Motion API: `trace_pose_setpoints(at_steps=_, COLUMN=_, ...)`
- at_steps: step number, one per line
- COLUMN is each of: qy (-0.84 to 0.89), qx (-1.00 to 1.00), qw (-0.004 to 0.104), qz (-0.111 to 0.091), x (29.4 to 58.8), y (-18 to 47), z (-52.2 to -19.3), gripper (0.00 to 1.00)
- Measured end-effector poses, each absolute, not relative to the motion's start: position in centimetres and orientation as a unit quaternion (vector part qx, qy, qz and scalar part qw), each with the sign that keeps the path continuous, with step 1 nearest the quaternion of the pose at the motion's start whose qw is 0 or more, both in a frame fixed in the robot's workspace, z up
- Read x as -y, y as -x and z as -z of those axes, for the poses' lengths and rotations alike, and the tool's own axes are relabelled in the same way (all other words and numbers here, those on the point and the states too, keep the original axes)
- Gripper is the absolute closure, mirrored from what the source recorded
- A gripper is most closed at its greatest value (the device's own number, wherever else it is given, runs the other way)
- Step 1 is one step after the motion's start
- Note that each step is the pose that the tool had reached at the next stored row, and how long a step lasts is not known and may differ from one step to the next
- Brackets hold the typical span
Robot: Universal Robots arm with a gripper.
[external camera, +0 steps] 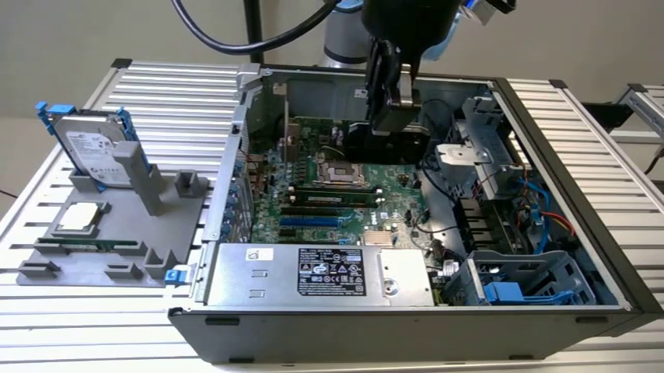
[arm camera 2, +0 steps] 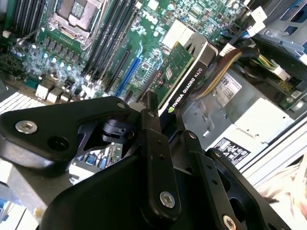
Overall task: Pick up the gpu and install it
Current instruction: 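Insert the gpu into the slot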
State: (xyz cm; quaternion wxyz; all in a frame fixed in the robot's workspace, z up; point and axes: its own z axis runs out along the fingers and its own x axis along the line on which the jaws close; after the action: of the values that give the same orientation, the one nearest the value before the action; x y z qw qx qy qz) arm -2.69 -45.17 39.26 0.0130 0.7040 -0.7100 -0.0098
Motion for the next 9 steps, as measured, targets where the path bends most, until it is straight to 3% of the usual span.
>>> trace_pose_setpoints(at_steps=9, qy=-0.704, qx=0.710, qw=0.013, qz=0.010, x=45.17, y=2.69, z=-39.09, gripper=1.00)
